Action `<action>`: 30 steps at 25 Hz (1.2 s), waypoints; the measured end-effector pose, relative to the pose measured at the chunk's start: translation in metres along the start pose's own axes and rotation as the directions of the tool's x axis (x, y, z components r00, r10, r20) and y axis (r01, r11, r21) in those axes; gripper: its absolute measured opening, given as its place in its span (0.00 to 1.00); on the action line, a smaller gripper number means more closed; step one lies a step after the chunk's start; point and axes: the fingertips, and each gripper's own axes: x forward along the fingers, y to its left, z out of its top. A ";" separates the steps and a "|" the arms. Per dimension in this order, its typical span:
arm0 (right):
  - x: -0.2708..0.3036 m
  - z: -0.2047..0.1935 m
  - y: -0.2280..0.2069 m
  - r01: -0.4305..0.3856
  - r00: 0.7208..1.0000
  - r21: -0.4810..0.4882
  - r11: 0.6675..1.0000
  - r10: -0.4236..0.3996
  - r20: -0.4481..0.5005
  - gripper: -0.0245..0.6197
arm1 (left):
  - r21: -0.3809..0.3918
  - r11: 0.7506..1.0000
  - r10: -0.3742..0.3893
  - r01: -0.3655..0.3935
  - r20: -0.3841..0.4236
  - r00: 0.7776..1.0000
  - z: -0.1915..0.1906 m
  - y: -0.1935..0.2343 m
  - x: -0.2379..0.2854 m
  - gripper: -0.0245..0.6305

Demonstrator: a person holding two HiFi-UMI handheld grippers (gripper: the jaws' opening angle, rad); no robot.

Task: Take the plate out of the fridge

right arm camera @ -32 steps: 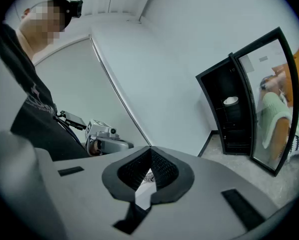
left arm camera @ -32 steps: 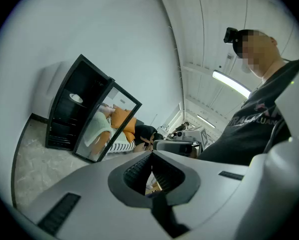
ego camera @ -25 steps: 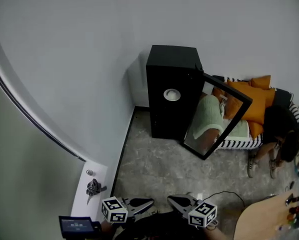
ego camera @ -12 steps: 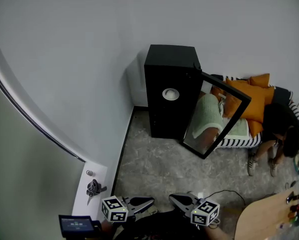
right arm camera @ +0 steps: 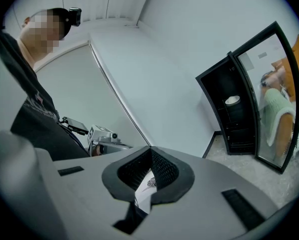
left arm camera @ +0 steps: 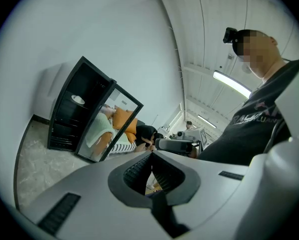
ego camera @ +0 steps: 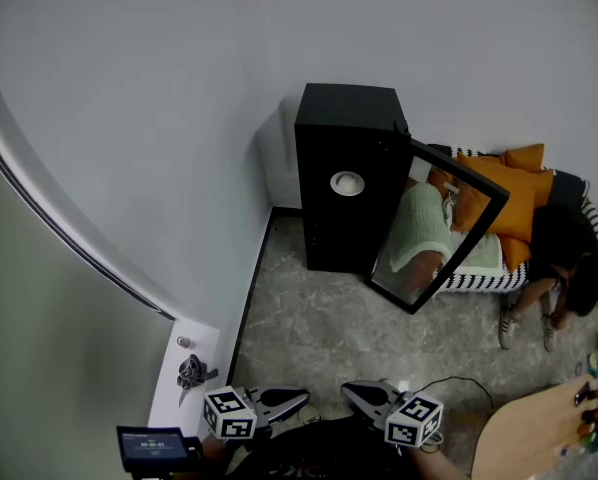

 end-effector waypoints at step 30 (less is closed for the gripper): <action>0.001 0.099 -0.154 -0.069 0.996 0.034 0.997 0.071 -0.057 0.04 | -0.106 0.992 0.064 -0.062 0.013 0.998 0.101 0.101 0.123 0.05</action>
